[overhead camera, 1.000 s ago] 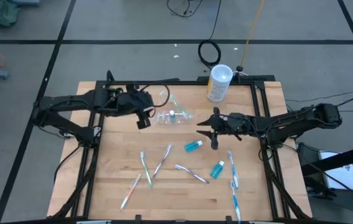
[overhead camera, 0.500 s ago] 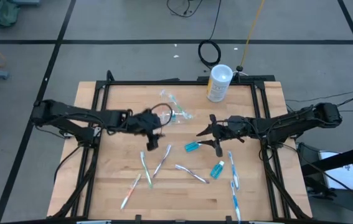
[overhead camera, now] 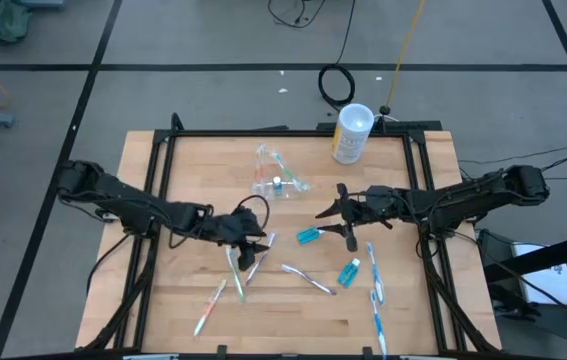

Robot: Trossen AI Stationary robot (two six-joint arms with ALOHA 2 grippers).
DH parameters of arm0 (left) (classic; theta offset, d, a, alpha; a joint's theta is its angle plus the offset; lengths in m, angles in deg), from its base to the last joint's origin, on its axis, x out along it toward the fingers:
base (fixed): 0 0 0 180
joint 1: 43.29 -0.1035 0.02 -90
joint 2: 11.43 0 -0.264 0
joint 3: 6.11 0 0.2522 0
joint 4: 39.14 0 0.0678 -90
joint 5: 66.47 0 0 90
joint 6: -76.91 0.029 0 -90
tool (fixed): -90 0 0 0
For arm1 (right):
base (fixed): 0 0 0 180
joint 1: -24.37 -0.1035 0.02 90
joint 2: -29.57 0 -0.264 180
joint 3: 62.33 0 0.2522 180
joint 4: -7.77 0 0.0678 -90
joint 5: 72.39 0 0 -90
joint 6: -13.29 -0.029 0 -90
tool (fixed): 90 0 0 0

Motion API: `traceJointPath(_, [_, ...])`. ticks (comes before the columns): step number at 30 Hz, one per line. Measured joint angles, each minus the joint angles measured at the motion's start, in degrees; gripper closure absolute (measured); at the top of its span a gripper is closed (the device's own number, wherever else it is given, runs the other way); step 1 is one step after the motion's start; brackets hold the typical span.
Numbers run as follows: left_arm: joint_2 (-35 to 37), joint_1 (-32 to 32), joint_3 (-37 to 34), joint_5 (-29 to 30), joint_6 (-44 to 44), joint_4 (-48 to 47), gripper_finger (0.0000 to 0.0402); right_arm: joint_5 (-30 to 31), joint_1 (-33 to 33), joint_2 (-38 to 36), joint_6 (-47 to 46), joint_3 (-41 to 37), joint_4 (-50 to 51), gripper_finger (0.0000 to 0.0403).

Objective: Pick & Place toothbrushing station
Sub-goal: Put the left purple toothbrush into the transparent organizer

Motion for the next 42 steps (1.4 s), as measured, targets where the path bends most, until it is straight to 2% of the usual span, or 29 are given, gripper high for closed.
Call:
traceJointPath(8, [-9.93, -2.21, 0.20, 0.19, -6.63, 0.09, 0.0190, 0.02, 0.00, 0.00, -0.46, 0.01, 0.15, 0.0268])
traceJointPath(12, [-13.67, -3.72, 0.20, -3.34, -10.11, 0.80, 0.0190, 0.02, 0.00, 0.00, -0.48, 0.03, 0.19, 0.0268])
traceJointPath(21, [-19.72, -4.35, 0.52, -5.19, -7.24, 3.30, 0.0193, 0.00, 0.00, 0.00, -0.48, 0.07, 4.59, 0.0268])
traceJointPath(24, [-19.66, -4.40, 0.46, -5.13, -5.54, 3.77, 0.0215, 0.02, 0.00, 0.00, -0.20, 0.06, 9.79, 0.0268])
traceJointPath(29, [-19.42, -4.59, 0.29, -3.34, -2.21, 4.47, 0.0289, 0.35, 0.02, 0.00, -0.43, 0.05, 16.86, 0.0268])
traceJointPath(36, [-17.71, -5.30, 0.13, -4.06, -0.40, 4.60, 0.0388, 0.39, 0.02, 0.00, -0.36, 0.04, 17.70, 0.0268])
traceJointPath(39, [-14.52, -5.20, 0.13, -3.24, 1.38, 4.81, 0.0389, 0.41, 0.02, 0.00, -0.30, 0.04, 17.71, 0.0268])
traceJointPath(42, [-9.97, -4.77, 0.15, 0.66, 3.44, 6.13, 0.0381, 0.37, 0.02, 0.00, -0.26, 0.04, 17.70, 0.0268])
